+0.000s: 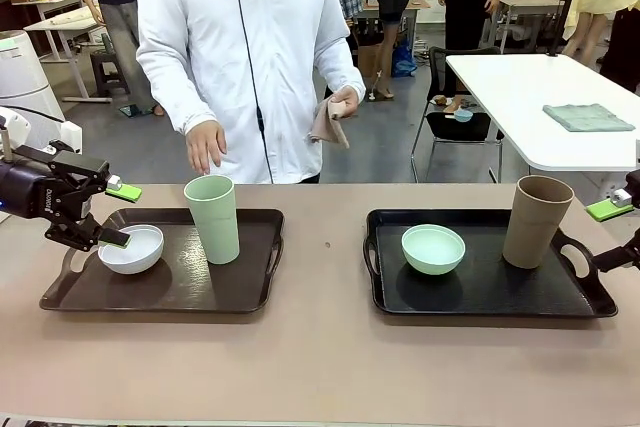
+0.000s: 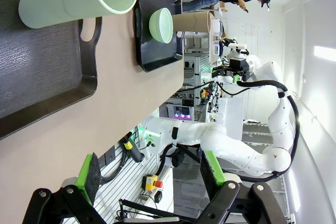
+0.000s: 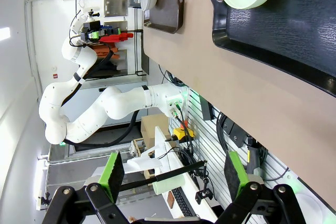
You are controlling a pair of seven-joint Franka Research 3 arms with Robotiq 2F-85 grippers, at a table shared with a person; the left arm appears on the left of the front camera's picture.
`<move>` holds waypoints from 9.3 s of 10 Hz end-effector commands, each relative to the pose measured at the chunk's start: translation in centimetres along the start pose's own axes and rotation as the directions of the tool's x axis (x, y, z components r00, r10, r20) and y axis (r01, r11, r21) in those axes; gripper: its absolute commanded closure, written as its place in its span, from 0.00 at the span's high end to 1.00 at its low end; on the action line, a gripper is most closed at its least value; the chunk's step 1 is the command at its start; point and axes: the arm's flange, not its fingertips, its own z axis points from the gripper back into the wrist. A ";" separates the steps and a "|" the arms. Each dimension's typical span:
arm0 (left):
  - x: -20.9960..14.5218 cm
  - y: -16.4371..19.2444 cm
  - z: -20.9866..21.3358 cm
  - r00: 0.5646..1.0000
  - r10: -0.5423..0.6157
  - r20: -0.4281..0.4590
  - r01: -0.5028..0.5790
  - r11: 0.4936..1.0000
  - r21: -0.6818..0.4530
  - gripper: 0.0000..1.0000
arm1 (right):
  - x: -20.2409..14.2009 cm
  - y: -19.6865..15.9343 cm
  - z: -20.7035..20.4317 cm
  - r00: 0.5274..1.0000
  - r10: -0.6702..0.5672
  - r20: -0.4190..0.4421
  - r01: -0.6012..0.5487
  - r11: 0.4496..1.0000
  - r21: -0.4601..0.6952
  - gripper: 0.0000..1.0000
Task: Set up a tray with a mat and arrange the tableware.
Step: Pick up the Picnic Bowl and Reusable plastic cup from the Handle tray in front of the human's position and hold them in the air.
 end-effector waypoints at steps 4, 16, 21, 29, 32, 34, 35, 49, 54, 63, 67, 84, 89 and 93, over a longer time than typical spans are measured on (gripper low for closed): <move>0.0 -0.1 0.1 1.000 -0.020 0.011 0.020 1.000 -0.015 1.00 | 0.0 0.1 0.1 1.000 0.017 0.002 -0.017 1.000 0.016 1.00; 1.5 -3.6 1.5 0.991 -0.119 0.064 0.094 0.946 0.311 1.00 | 2.9 8.3 -1.4 0.991 0.117 0.071 -0.107 0.985 -0.139 1.00; 4.2 -15.1 4.7 0.990 -0.107 -0.092 0.118 0.275 0.954 1.00 | 12.1 23.9 -17.1 0.745 0.629 -0.222 -0.591 0.469 -0.656 1.00; 9.4 -9.9 2.7 0.996 -0.030 -0.086 0.089 0.533 0.842 1.00 | 16.3 20.2 -22.9 0.327 0.843 -0.427 -0.943 0.260 -0.207 1.00; 11.5 -3.9 0.2 0.951 -0.063 -0.303 0.271 0.642 0.718 1.00 | 20.7 18.6 -31.5 0.058 0.981 -0.183 -0.990 0.079 0.113 1.00; 10.6 -3.8 -0.5 0.971 -0.012 -0.238 0.198 0.599 0.776 1.00 | 18.8 18.4 -30.9 0.143 0.926 -0.349 -0.989 0.122 -0.081 1.00; 10.6 -3.8 -0.5 0.971 -0.012 -0.238 0.198 0.599 0.776 1.00 | 18.8 18.4 -30.9 0.143 0.926 -0.349 -0.989 0.122 -0.081 1.00; 13.8 3.9 -0.9 0.958 -0.038 -0.284 0.260 0.529 0.808 1.00 | 25.7 15.5 -40.7 -0.116 0.990 -0.082 -0.984 -0.103 0.148 1.00; 14.7 7.0 -1.1 0.964 -0.068 -0.256 0.258 0.460 0.850 1.00 | 28.2 12.2 -44.7 0.049 0.986 -0.159 -0.989 0.070 0.132 1.00; 13.1 8.6 -1.4 0.965 -0.099 -0.241 0.258 0.512 0.819 1.00 | 30.7 10.6 -51.3 0.084 0.979 -0.186 -0.992 0.099 0.077 1.00; 13.2 8.5 -1.3 0.965 -0.103 -0.240 0.258 0.515 0.818 1.00 | 30.9 11.1 -53.5 0.064 0.987 -0.147 -0.990 0.081 0.114 1.00; 14.5 8.5 -2.5 0.963 -0.091 -0.254 0.265 0.502 0.823 0.00 | 30.3 10.8 -53.6 -0.053 0.998 -0.027 -0.959 -0.043 0.280 0.26; 13.7 3.4 0.3 0.966 -0.087 -0.245 0.250 0.559 0.790 0.00 | 28.2 17.3 -51.0 -0.129 0.991 -0.021 -0.967 -0.121 0.222 0.00; 10.8 -6.6 5.9 0.970 -0.157 -0.183 0.237 0.471 0.850 0.00 | 24.9 25.9 -45.7 -0.268 0.964 0.005 -0.951 -0.265 0.161 0.00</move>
